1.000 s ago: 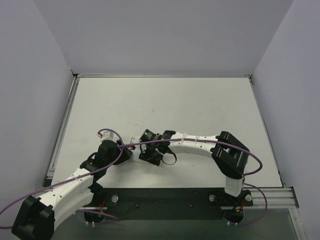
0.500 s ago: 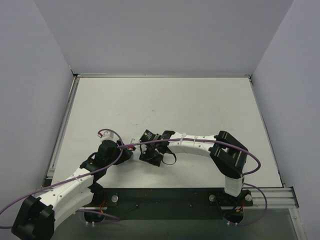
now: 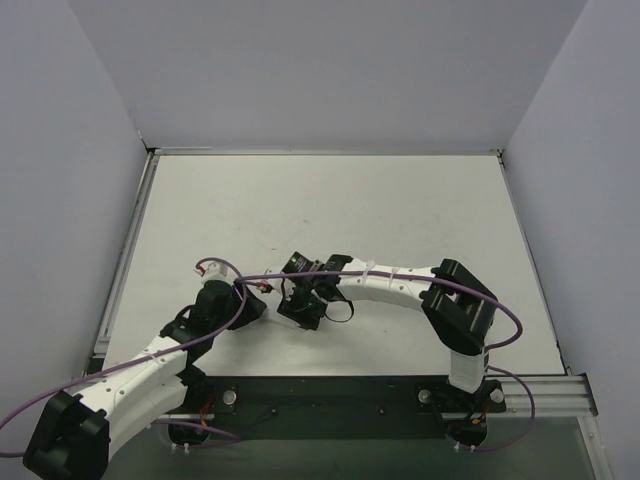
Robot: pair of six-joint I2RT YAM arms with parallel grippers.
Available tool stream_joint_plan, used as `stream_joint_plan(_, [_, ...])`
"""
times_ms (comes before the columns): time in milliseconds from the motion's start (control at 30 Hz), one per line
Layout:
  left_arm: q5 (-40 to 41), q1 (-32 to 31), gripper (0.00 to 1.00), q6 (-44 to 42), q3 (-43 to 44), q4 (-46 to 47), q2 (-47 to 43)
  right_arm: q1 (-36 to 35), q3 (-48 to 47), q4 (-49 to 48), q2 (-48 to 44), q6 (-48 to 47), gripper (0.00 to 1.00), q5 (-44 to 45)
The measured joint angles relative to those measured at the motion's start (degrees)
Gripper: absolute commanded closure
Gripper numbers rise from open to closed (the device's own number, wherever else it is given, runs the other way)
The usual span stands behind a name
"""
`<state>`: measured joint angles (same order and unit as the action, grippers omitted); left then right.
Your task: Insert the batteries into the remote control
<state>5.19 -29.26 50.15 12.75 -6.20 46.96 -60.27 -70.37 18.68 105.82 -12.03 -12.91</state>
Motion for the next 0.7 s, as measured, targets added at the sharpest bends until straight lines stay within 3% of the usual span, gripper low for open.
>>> stream_joint_plan(700, [-0.94, 0.00, 0.39, 0.28, -0.15, 0.42, 0.42, -0.04, -0.59, 0.48, 1.66, 0.61, 0.55, 1.20])
